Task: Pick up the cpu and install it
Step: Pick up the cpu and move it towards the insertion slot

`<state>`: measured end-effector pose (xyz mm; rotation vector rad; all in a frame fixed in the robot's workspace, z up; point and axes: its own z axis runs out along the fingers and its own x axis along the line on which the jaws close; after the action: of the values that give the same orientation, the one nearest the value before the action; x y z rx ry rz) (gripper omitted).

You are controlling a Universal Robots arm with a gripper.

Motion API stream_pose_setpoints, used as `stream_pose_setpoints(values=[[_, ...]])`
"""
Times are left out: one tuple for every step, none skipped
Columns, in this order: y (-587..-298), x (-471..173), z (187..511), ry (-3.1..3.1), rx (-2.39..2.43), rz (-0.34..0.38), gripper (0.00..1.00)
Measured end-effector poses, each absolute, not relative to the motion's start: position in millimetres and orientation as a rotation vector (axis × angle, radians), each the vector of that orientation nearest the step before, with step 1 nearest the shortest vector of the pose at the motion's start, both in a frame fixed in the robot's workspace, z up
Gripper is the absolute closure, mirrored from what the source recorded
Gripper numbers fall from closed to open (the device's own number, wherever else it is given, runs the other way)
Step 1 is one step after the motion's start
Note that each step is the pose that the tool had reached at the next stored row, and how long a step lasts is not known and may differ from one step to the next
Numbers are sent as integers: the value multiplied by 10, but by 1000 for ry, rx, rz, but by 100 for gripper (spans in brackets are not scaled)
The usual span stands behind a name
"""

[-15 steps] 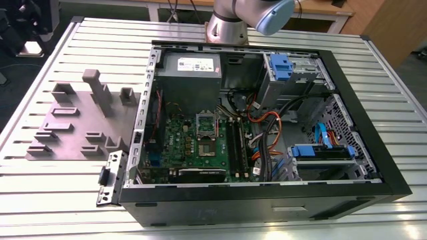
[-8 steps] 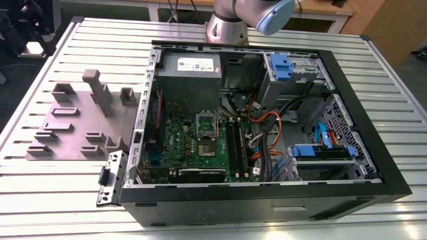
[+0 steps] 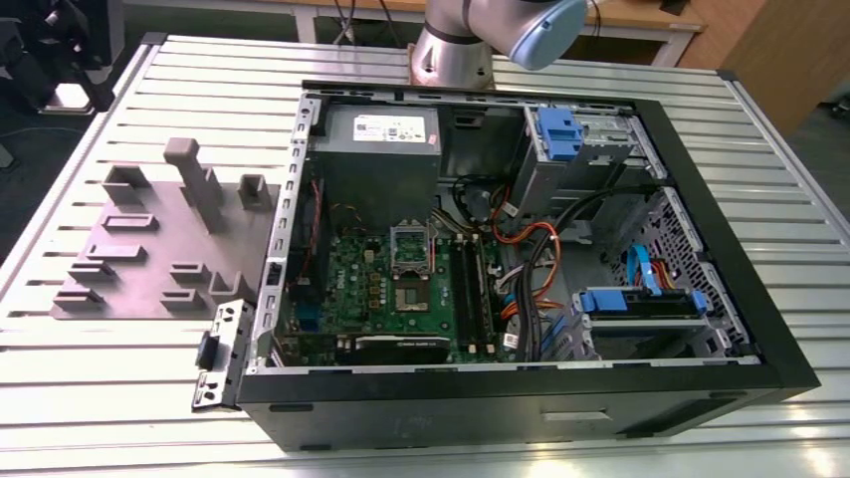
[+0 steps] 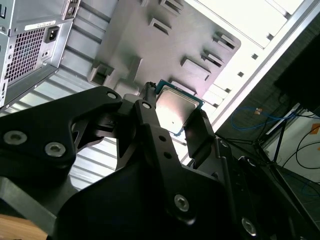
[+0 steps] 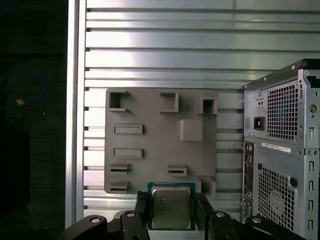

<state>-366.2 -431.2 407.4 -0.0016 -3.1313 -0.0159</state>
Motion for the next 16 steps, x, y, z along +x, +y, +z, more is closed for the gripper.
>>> stream_pose_setpoints(values=[[-4312,-3662,4074,-3131,-2,-16,53],[-4312,-3662,4074,-3131,-2,-16,53],[-4312,-3662,4074,-3131,-2,-16,53],[-4311,-3662,4073,-3131,-2,-16,53],[-4311,-3657,4074,-3131,-2,-16,53],[-4312,-3649,4074,-3131,-1,-16,53],[-4312,-3639,4074,-3131,-1,-16,53],[-4312,-3626,4074,-3131,-2,-16,53],[-4311,-3609,4074,-3131,-2,-16,53],[-4312,-3590,4074,-3131,-2,-16,53],[-4312,-3572,4074,-3131,-2,-16,53],[-4312,-3554,4074,-3131,-2,-16,53],[-4311,-3537,4073,-3131,-2,-16,53],[-4312,-3523,4074,-3131,-2,-16,53],[-4312,-3508,4073,-3131,-2,-16,53],[-4312,-3494,4074,-3131,-2,-16,53]])
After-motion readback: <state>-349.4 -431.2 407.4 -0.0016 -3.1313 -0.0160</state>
